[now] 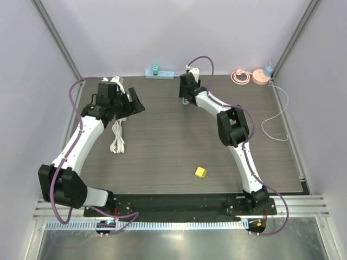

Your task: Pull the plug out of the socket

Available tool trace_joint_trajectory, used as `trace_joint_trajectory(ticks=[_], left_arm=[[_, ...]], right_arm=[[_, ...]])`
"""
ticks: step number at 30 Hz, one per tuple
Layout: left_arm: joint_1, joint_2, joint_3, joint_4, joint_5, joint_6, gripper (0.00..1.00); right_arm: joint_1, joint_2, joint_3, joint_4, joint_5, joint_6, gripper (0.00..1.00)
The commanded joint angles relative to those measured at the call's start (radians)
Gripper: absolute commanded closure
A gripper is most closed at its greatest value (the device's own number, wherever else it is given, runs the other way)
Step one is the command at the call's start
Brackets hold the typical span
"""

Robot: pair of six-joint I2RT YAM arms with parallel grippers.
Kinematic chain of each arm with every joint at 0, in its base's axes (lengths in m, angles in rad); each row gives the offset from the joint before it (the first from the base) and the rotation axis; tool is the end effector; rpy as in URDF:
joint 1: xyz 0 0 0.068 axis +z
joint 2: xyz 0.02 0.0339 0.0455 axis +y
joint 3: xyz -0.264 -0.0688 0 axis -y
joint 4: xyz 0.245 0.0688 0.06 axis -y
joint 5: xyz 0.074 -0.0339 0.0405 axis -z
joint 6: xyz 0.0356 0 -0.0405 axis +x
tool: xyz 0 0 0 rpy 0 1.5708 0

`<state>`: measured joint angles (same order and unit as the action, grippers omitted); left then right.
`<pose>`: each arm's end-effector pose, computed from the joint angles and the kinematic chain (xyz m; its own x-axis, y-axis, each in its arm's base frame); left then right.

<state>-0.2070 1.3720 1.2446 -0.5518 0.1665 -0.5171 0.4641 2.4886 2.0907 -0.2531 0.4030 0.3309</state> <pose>0.2957 -0.0681 0.3321 -0.6970 -0.3518 -0.6249 -0.0180 0.8797 -0.4751 0.5103 0.2398 0.1696 -0.5556 0.0561 -0.8295 0.0505 0.9982 0.0337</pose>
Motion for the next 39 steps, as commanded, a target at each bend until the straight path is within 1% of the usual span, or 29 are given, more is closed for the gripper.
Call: trace_joint_trajectory(ticks=[1, 2, 4, 5, 6, 8, 9, 10, 12, 14, 15, 17, 18, 20, 21, 23, 25, 29, 32, 33, 36, 39], left_arm=[[0.006, -0.025, -0.007, 0.047, 0.03, -0.004, 0.21], [0.008, -0.022, -0.007, 0.047, 0.033, -0.004, 0.22], [0.008, -0.021, -0.007, 0.047, 0.033, -0.004, 0.21], [0.006, -0.019, -0.007, 0.047, 0.031, -0.004, 0.21], [0.008, -0.017, -0.008, 0.049, 0.031, -0.004, 0.21], [0.008, -0.014, -0.01, 0.049, 0.031, -0.004, 0.21], [0.008, -0.014, -0.01, 0.049, 0.031, -0.003, 0.21], [0.006, -0.011, -0.01, 0.05, 0.031, -0.003, 0.21], [0.008, -0.008, -0.01, 0.049, 0.031, -0.003, 0.21], [0.008, -0.001, -0.011, 0.05, 0.031, -0.003, 0.21], [0.008, 0.002, -0.011, 0.052, 0.033, -0.003, 0.21], [0.008, 0.016, -0.011, 0.053, 0.041, -0.003, 0.21], [0.008, 0.024, -0.013, 0.052, 0.044, -0.003, 0.22], [0.008, 0.035, -0.011, 0.052, 0.048, -0.004, 0.22], [0.008, 0.047, -0.013, 0.052, 0.051, -0.003, 0.22], [0.006, 0.061, -0.013, 0.052, 0.053, -0.004, 0.22], [0.006, 0.082, -0.011, 0.049, 0.059, -0.004, 0.23], [0.006, 0.116, -0.01, 0.047, 0.071, -0.004, 0.23], [0.003, 0.156, -0.007, 0.043, 0.071, -0.009, 0.24], [0.001, 0.165, -0.005, 0.038, 0.073, -0.011, 0.24], [-0.005, 0.216, 0.006, 0.026, 0.08, -0.015, 0.24], [-0.014, 0.269, 0.026, 0.0, 0.1, -0.015, 0.26]], right_arm=[[-0.018, 0.038, 0.086, -0.029, -0.029, -0.004, 0.45], [-0.022, 0.042, 0.092, -0.031, -0.033, -0.001, 0.46], [-0.022, 0.041, 0.088, -0.032, -0.036, -0.013, 0.56], [-0.022, 0.038, 0.083, -0.032, -0.038, -0.021, 0.58], [-0.022, 0.033, 0.072, -0.032, -0.039, -0.035, 0.67], [-0.022, 0.009, 0.055, -0.034, -0.055, -0.052, 0.76], [-0.022, -0.005, 0.03, -0.034, -0.061, -0.059, 0.86], [-0.024, -0.037, 0.011, -0.035, -0.067, -0.072, 0.92], [-0.021, -0.083, -0.064, -0.034, -0.113, -0.082, 0.99], [-0.013, -0.164, -0.125, -0.025, -0.136, -0.089, 0.99], [-0.007, -0.19, -0.197, -0.017, -0.168, -0.087, 0.99], [0.014, -0.281, -0.279, 0.014, -0.19, -0.082, 0.99], [0.024, -0.316, -0.37, 0.031, -0.208, -0.081, 0.99], [0.065, -0.379, -0.464, 0.079, -0.208, -0.078, 0.99], [0.082, -0.443, -0.553, 0.098, -0.202, -0.073, 0.99], [0.119, -0.497, -0.621, 0.126, -0.207, -0.056, 0.99], [0.178, -0.574, -0.711, 0.132, -0.205, -0.012, 0.99], [0.284, -0.691, -0.904, 0.199, -0.188, 0.078, 0.99], [0.37, -0.781, -1.0, 0.248, -0.149, 0.131, 0.99], [0.389, -0.799, -1.073, 0.285, -0.147, 0.148, 0.99], [0.471, -0.855, -1.196, 0.373, -0.139, 0.22, 0.99], [0.577, -0.867, -1.265, 0.445, -0.107, 0.279, 0.99]])
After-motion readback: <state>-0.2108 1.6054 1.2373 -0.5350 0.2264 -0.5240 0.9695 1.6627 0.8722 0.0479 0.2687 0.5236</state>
